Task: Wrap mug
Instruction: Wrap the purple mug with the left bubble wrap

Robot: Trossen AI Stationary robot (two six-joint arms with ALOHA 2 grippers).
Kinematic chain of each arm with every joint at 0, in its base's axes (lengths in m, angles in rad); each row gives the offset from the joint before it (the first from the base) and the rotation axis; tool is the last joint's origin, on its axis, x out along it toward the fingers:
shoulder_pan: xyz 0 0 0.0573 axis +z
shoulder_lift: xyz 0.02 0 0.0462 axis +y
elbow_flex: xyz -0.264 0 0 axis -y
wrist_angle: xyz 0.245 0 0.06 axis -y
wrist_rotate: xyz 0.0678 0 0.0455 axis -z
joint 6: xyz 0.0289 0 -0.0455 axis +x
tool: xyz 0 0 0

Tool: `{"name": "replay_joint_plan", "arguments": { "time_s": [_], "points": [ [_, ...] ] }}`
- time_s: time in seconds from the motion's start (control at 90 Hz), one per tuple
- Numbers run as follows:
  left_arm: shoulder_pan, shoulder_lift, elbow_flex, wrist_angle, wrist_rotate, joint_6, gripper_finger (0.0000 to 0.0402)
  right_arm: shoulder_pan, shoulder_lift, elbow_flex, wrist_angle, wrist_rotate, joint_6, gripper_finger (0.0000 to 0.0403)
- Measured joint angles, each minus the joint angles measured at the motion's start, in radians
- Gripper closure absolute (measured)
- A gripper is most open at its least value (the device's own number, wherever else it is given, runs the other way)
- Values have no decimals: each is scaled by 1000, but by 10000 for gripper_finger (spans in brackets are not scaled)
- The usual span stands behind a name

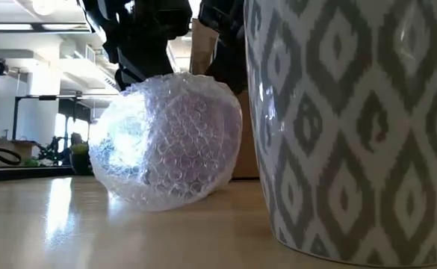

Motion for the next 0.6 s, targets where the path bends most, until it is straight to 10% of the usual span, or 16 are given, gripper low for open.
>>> {"name": "replay_joint_plan", "arguments": {
  "time_s": [0.6],
  "points": [
    [6,17,44,-43,-105,49,402,21,3,-1,6,-9,-13,401]
  ]
}}
